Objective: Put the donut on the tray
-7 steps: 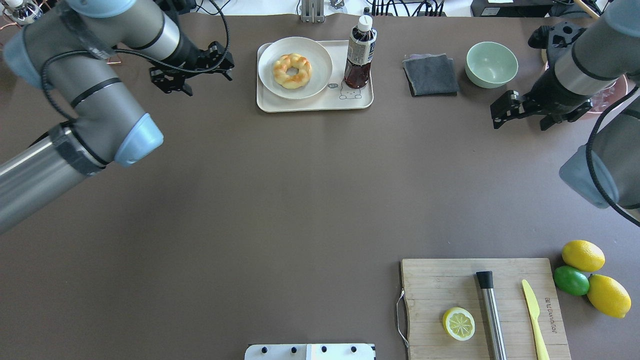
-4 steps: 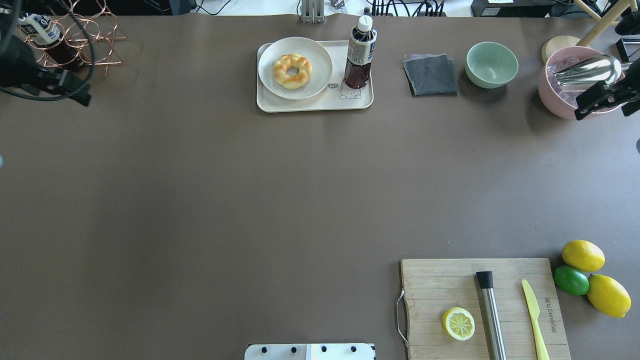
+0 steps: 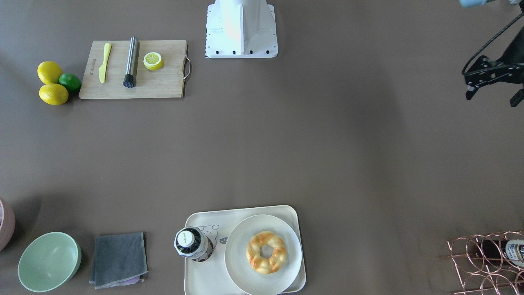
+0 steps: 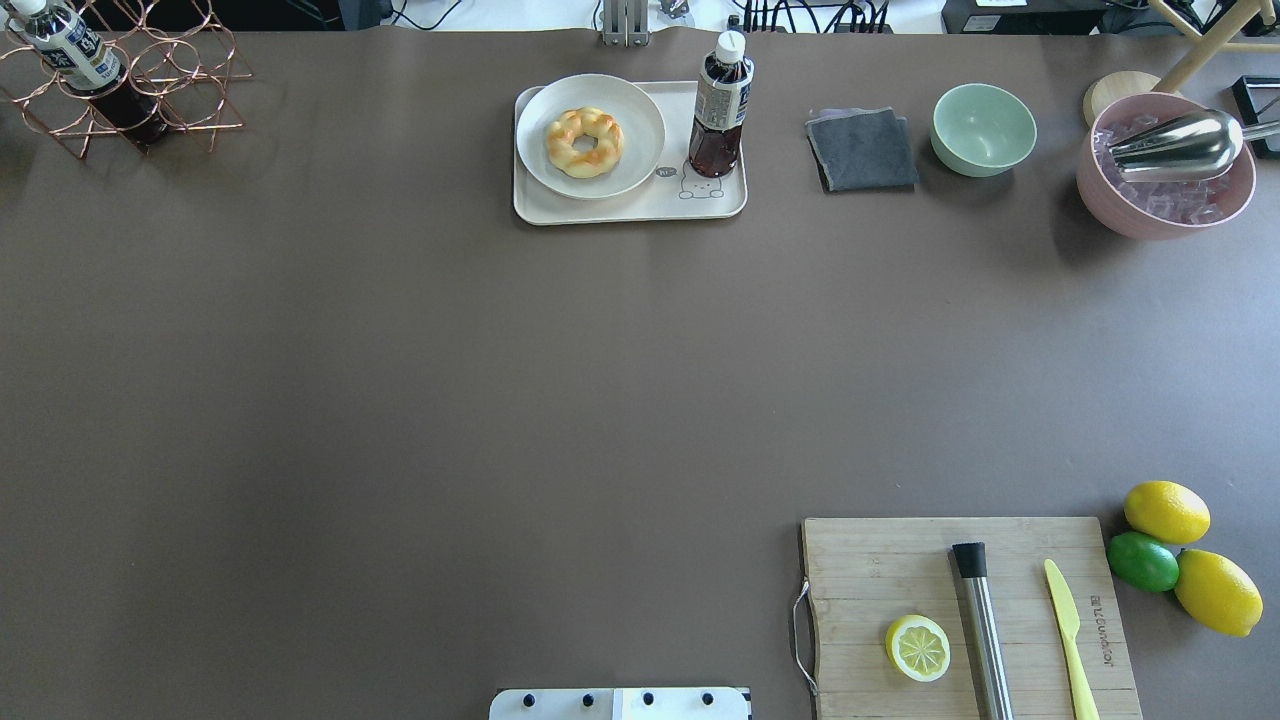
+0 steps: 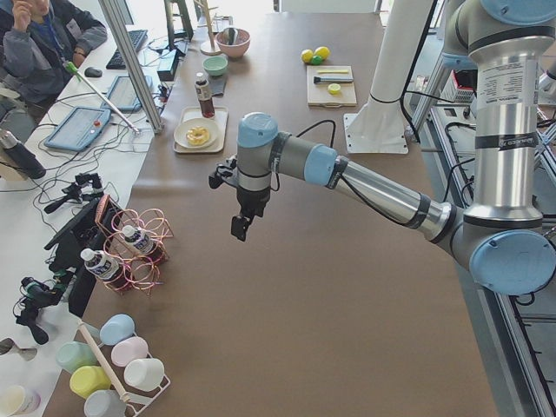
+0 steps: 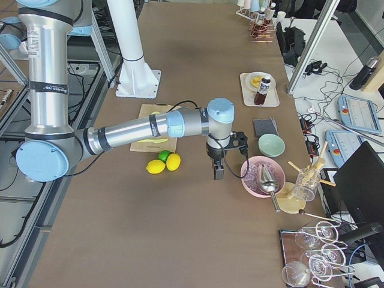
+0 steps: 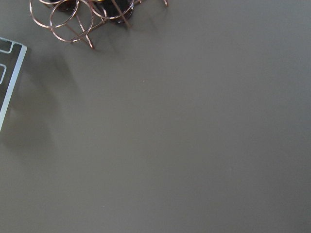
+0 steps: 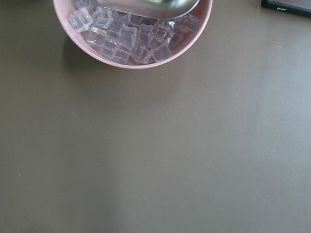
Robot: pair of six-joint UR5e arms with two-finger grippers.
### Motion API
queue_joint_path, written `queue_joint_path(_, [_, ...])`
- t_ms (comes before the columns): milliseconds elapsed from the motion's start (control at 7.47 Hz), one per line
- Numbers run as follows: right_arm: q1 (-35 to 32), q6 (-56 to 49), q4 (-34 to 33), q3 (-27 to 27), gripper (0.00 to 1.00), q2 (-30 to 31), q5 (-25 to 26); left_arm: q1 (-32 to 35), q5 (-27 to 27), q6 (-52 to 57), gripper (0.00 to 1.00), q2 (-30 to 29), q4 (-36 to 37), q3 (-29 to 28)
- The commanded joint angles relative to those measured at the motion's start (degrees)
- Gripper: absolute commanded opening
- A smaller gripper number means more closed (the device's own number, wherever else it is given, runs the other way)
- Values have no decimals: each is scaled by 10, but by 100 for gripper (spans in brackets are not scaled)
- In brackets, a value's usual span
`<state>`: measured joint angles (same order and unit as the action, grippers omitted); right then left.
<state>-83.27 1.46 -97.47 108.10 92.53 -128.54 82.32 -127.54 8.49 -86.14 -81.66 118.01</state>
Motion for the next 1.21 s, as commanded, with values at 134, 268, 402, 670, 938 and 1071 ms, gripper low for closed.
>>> queue_joint_path(134, [-77, -80, 2, 5, 100, 47, -14, 30, -2, 54, 97, 82, -78, -26])
queue_joint_path(268, [-91, -90, 2, 11, 100, 51, -15, 30, 0, 54, 97, 81, -79, -40])
queue_joint_path(402, [-92, -91, 1, 14, 100, 54, -15, 34, -3, 54, 97, 83, -79, -34])
queue_joint_path(670, [-92, -92, 2, 12, 100, 60, -13, 41, -7, 53, 97, 82, -79, -33])
queue_joint_path(938, [-92, -90, 14, 10, 100, 61, -10, 64, -18, 56, 97, 81, -81, -37])
queue_joint_path(1071, [-92, -90, 14, 10, 100, 63, -11, 64, -18, 56, 97, 82, -82, -38])
